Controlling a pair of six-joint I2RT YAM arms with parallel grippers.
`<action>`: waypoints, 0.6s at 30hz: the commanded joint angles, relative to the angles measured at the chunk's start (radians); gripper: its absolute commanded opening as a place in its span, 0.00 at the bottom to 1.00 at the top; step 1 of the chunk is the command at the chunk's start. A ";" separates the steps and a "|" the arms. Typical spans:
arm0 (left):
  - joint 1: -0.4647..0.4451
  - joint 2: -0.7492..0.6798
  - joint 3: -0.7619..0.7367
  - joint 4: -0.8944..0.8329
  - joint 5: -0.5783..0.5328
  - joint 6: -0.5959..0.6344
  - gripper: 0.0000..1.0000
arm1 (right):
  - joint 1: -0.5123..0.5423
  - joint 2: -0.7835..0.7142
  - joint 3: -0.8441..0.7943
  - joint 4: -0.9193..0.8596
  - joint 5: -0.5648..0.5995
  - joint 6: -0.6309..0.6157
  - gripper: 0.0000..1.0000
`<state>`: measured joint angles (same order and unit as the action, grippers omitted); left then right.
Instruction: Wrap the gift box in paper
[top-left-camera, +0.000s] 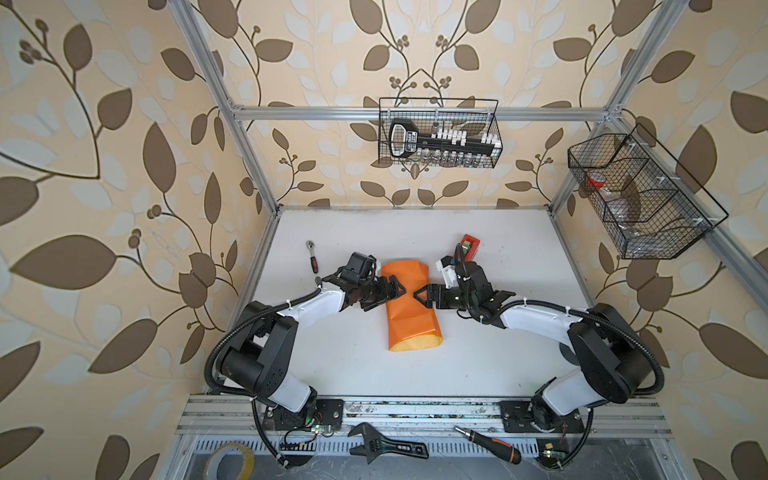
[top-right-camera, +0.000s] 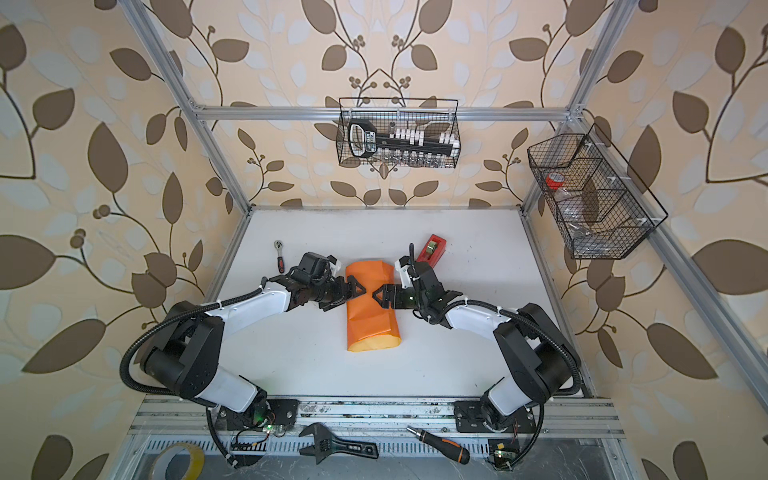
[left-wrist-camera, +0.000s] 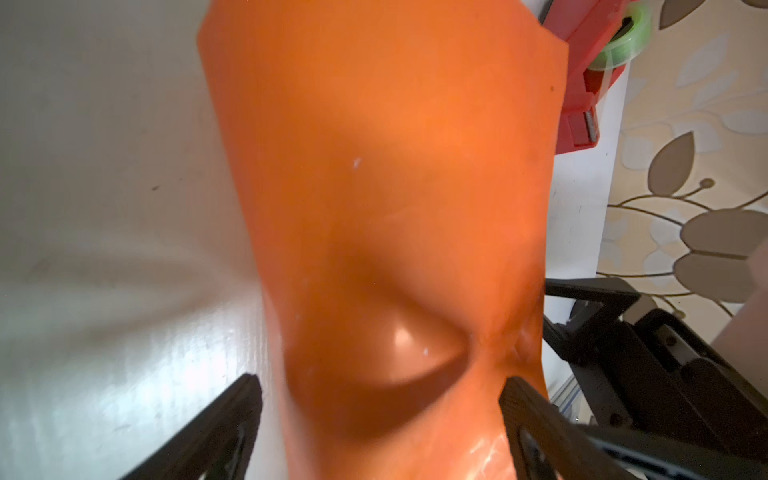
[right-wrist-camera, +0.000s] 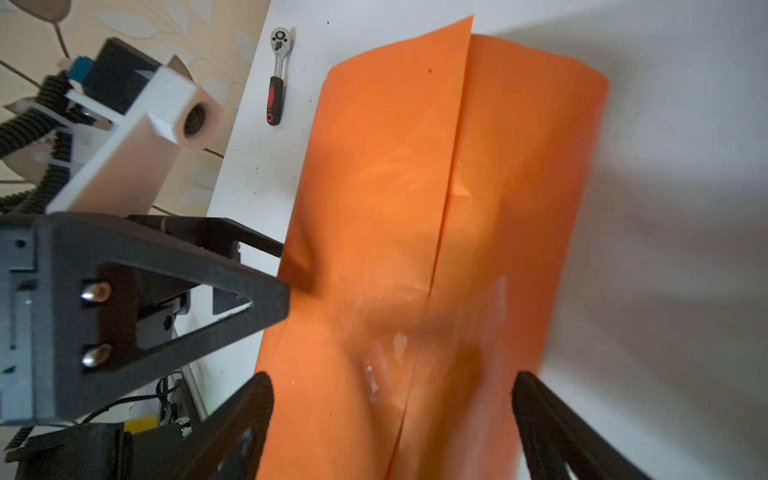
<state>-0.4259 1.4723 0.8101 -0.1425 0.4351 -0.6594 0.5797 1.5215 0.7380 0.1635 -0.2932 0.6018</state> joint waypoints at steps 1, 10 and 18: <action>-0.005 -0.141 -0.079 -0.019 -0.011 0.028 0.93 | 0.023 -0.076 -0.052 -0.097 0.036 -0.071 0.94; -0.108 -0.301 -0.286 0.029 -0.023 0.022 0.92 | 0.113 -0.164 -0.124 -0.145 0.067 -0.093 0.96; -0.208 -0.307 -0.334 0.099 -0.100 0.032 0.89 | 0.134 -0.147 -0.147 -0.145 0.118 -0.129 0.91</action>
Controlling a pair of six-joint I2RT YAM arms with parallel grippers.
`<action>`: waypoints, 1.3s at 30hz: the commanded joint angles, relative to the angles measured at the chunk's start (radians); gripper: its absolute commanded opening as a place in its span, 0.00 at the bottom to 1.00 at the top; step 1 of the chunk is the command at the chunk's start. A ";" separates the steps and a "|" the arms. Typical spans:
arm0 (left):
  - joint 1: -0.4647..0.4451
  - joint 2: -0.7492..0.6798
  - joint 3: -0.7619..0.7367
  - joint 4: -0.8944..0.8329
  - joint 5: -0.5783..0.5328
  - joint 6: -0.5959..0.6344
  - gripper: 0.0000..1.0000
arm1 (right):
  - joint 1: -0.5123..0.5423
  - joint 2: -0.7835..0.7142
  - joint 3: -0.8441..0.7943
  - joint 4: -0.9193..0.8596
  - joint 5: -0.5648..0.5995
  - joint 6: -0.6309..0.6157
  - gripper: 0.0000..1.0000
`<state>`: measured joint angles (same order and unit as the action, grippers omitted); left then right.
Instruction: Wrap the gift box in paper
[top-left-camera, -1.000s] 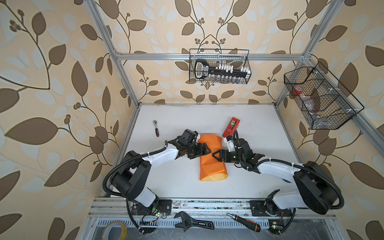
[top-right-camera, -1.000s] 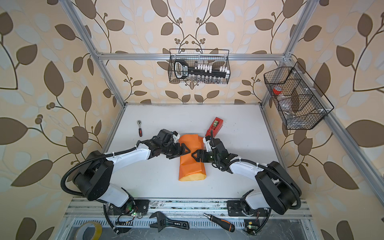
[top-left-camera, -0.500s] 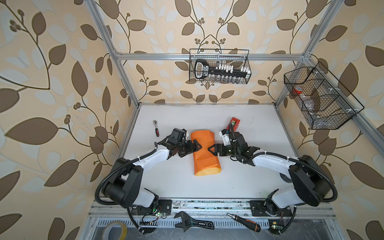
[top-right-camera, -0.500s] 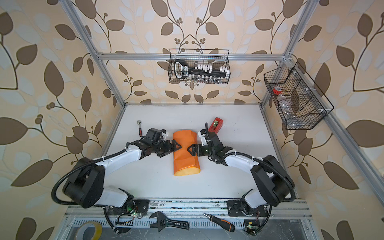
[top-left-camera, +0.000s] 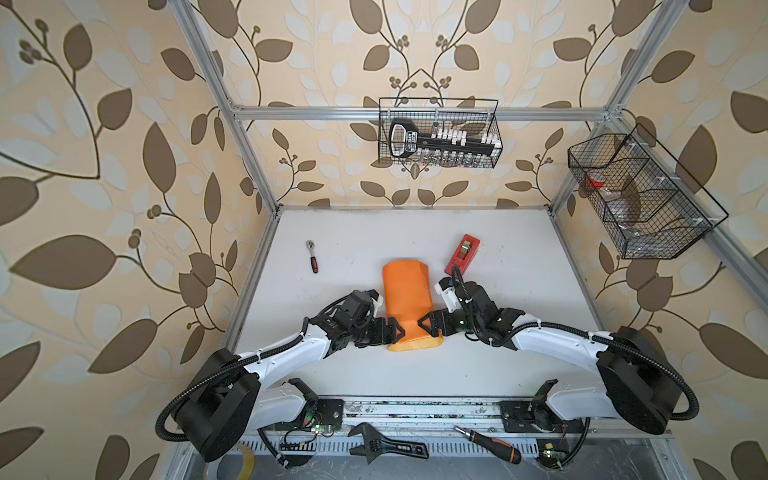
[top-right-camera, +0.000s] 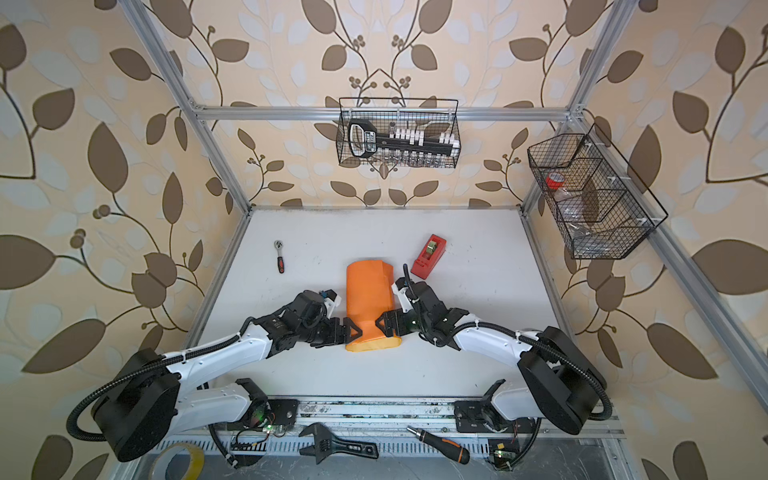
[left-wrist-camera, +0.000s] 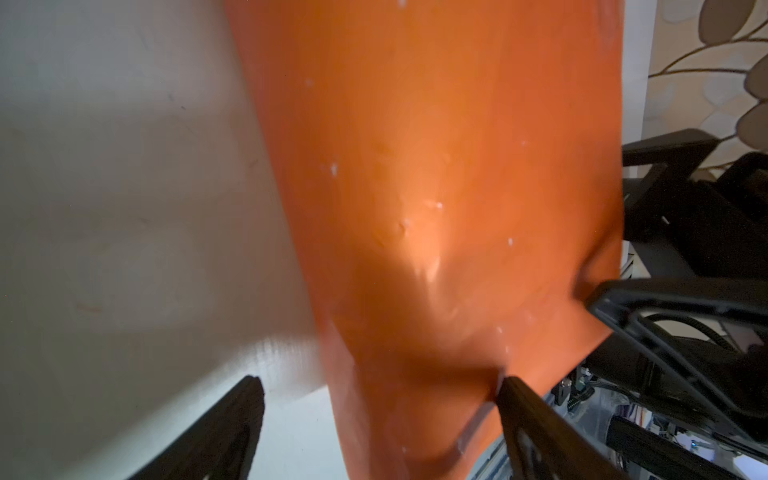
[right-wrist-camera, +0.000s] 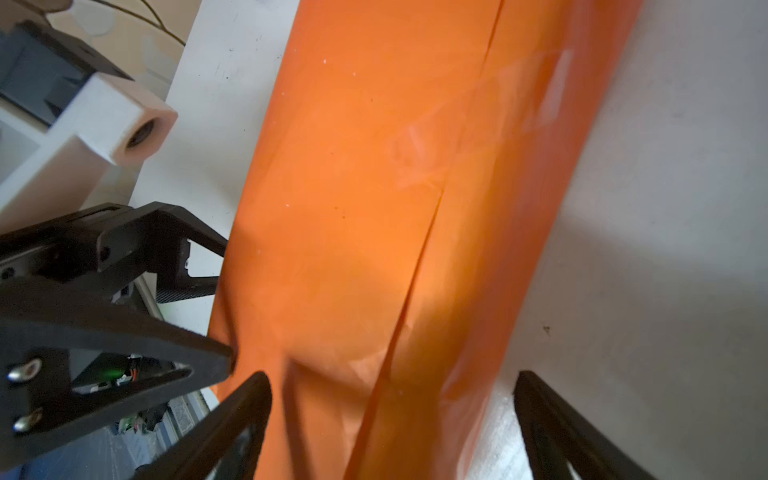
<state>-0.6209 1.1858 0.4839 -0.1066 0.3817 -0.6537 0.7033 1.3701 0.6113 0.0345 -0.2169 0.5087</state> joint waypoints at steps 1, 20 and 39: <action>-0.015 -0.015 -0.009 0.070 -0.049 0.028 0.89 | 0.015 0.007 -0.026 -0.013 0.045 -0.041 0.90; -0.053 -0.047 -0.008 0.030 -0.182 0.088 0.78 | 0.082 -0.008 -0.063 0.009 0.216 -0.086 0.80; -0.107 0.072 -0.036 0.143 -0.292 0.046 0.57 | 0.114 0.027 -0.082 0.065 0.297 -0.040 0.73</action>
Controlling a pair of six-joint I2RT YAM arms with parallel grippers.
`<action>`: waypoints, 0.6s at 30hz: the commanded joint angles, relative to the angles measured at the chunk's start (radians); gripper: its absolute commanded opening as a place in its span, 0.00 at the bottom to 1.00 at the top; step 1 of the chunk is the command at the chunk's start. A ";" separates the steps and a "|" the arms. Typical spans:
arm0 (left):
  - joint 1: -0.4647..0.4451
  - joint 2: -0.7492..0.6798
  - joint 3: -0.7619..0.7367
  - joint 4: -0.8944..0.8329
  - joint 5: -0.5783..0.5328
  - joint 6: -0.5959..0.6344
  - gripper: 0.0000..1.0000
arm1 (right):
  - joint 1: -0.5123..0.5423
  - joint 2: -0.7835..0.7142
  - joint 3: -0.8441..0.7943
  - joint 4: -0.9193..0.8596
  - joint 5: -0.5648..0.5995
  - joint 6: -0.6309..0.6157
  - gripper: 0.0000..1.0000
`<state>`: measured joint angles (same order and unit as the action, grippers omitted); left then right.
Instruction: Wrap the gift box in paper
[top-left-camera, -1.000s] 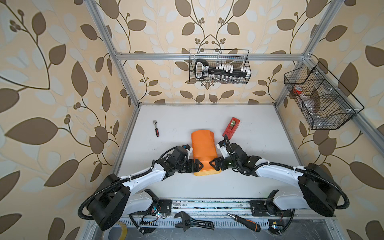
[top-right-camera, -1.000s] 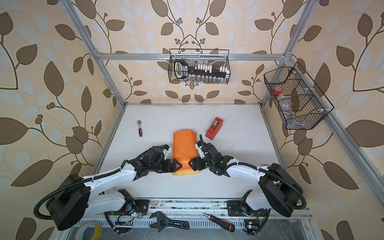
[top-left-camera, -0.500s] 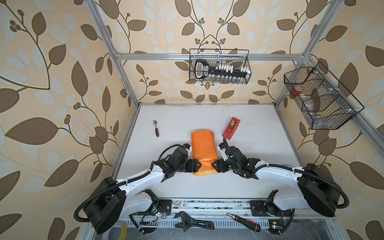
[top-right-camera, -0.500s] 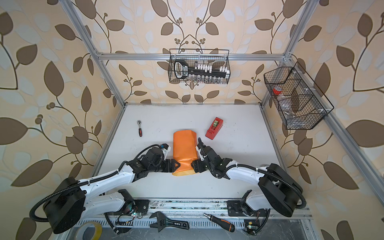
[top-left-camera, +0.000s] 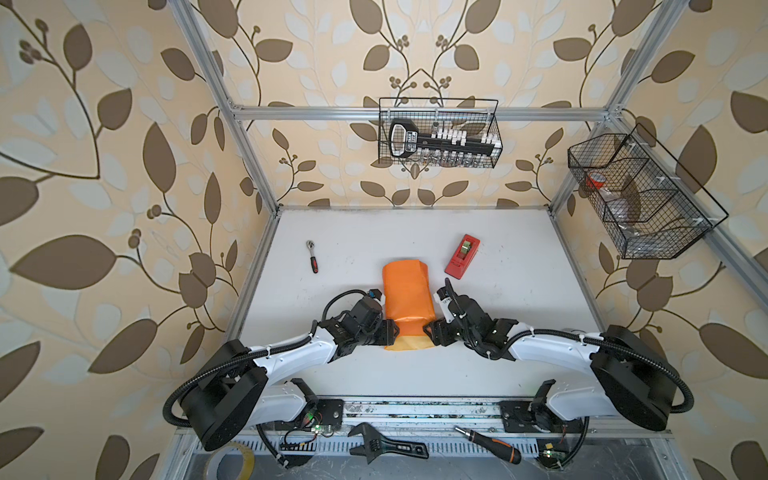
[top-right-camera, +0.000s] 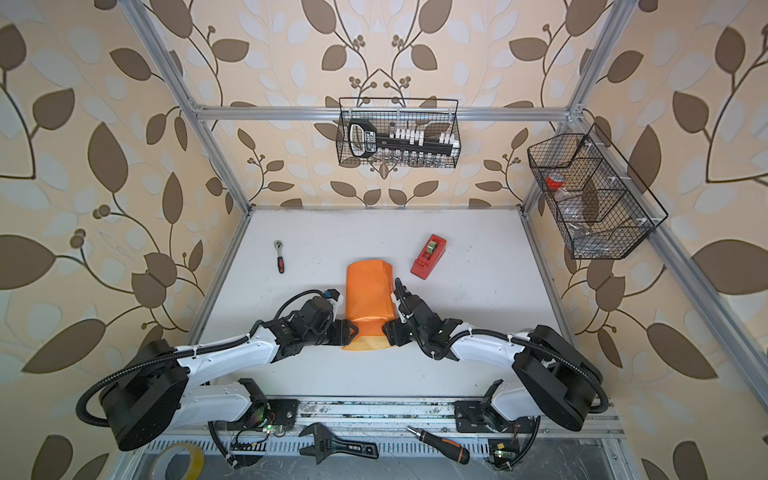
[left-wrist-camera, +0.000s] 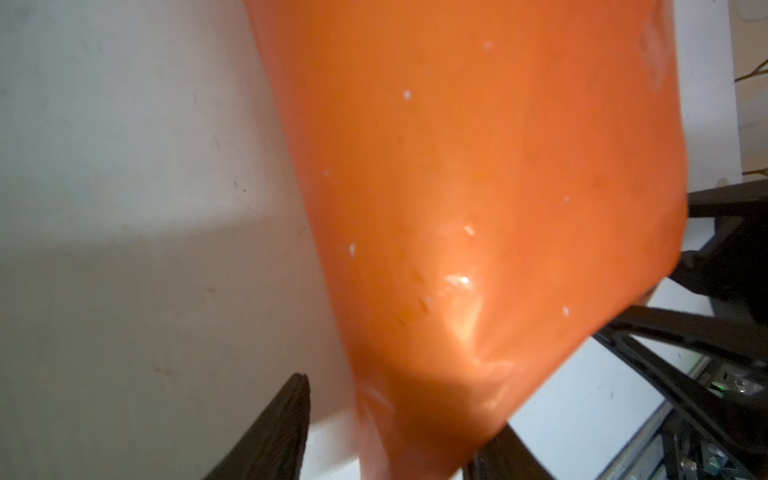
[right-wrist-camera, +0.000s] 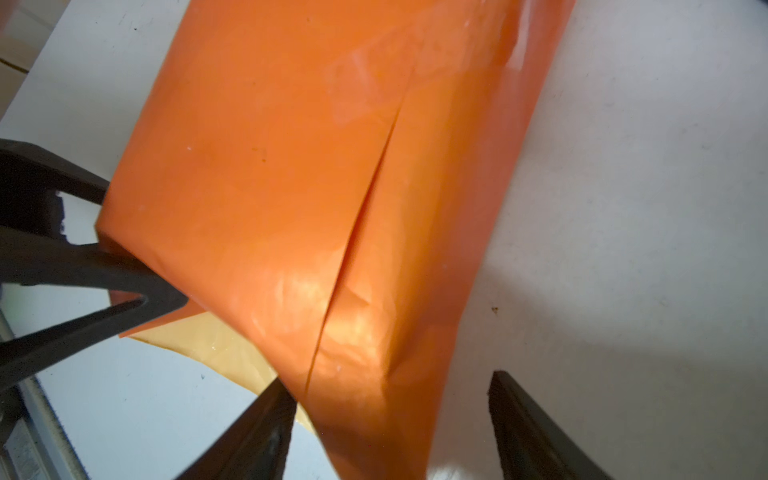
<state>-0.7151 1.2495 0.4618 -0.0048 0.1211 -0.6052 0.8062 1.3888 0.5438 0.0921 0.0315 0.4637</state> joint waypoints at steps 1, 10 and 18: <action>-0.016 0.011 -0.014 0.044 -0.035 -0.002 0.57 | 0.014 0.009 -0.015 0.006 0.060 0.004 0.71; -0.027 0.012 -0.022 0.048 -0.082 0.012 0.54 | 0.048 0.024 -0.023 0.013 0.145 0.004 0.66; -0.039 0.011 -0.018 0.060 -0.096 0.020 0.49 | 0.061 0.048 -0.027 0.046 0.179 0.012 0.60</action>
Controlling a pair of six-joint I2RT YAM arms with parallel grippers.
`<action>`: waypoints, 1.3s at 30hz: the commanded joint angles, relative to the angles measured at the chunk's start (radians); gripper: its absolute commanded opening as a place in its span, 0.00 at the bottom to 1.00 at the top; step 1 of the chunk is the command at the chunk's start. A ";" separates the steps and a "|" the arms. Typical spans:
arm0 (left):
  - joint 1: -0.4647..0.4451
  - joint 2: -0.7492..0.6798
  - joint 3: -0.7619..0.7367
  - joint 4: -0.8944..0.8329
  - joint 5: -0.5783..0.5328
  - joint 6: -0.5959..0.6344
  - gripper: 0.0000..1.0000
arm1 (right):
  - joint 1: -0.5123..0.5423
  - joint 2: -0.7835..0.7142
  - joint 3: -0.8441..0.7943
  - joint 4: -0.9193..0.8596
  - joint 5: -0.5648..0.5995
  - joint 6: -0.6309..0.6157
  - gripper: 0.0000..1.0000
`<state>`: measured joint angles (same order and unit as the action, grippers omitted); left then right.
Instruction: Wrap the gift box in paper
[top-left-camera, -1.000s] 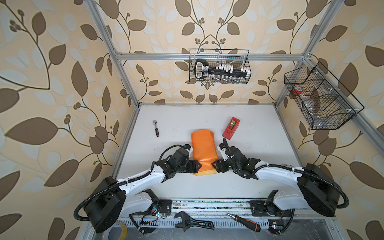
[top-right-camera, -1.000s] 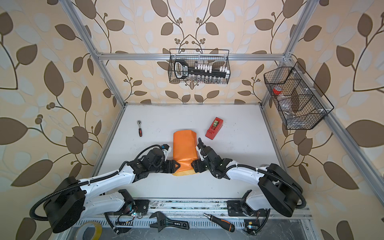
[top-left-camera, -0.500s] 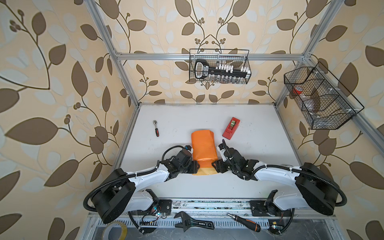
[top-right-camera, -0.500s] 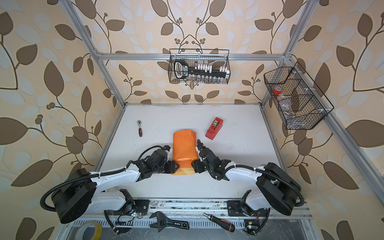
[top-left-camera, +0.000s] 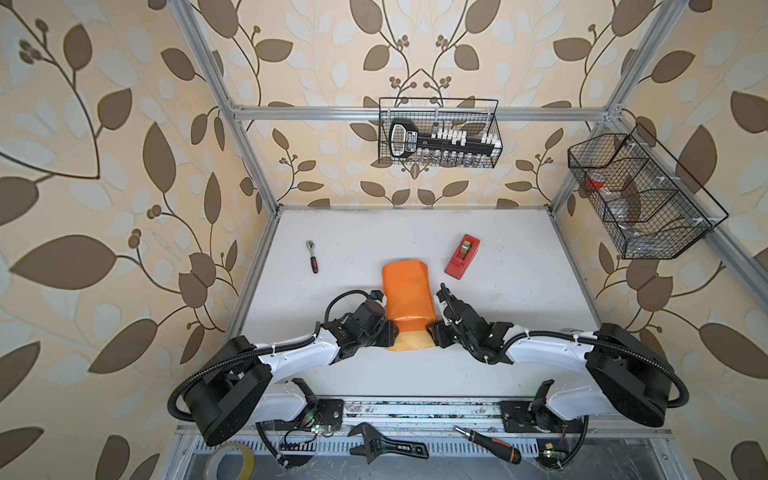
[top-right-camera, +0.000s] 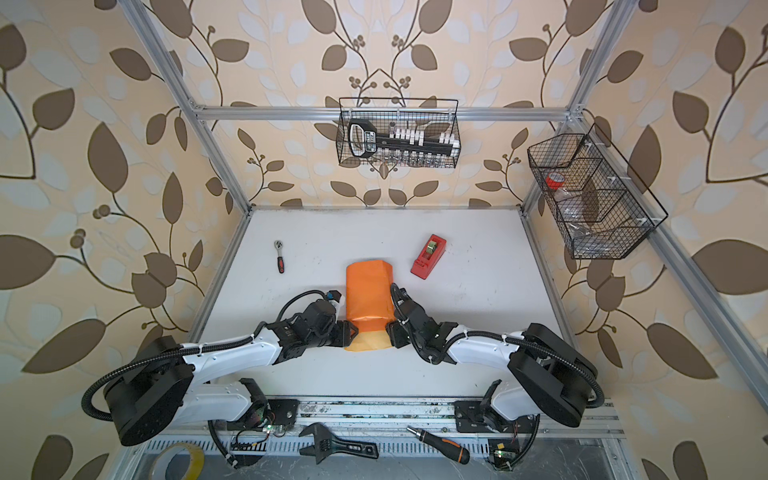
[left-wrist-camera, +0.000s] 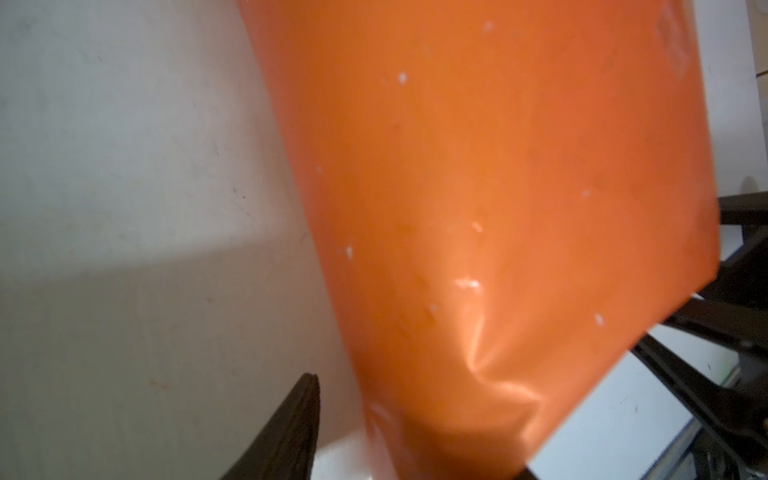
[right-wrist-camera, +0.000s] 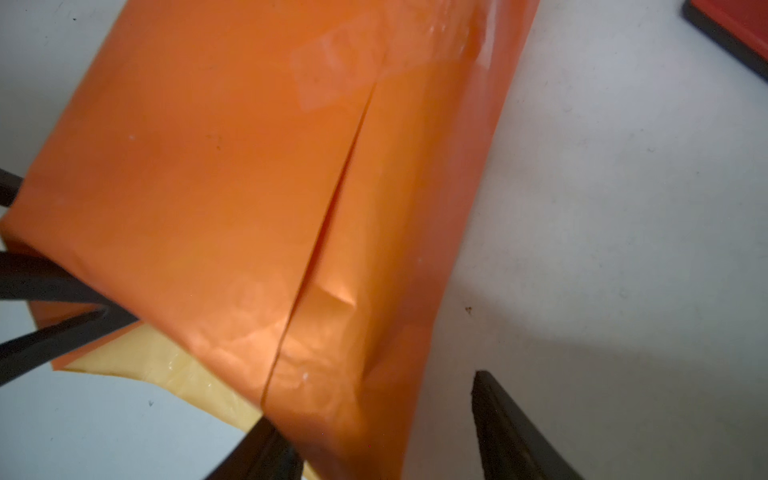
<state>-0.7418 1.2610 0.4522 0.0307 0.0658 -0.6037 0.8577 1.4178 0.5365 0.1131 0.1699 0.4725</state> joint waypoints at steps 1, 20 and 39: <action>-0.013 0.003 -0.007 0.026 -0.043 0.022 0.48 | 0.011 0.021 -0.019 0.028 0.045 0.003 0.59; -0.048 0.040 0.029 0.016 -0.091 0.021 0.29 | 0.021 0.028 -0.044 0.056 0.090 0.027 0.47; -0.062 -0.054 -0.012 -0.031 -0.087 -0.018 0.32 | 0.023 0.012 -0.057 0.052 0.097 0.040 0.41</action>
<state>-0.7933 1.2312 0.4511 0.0174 0.0128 -0.6117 0.8753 1.4403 0.4980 0.1688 0.2470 0.5053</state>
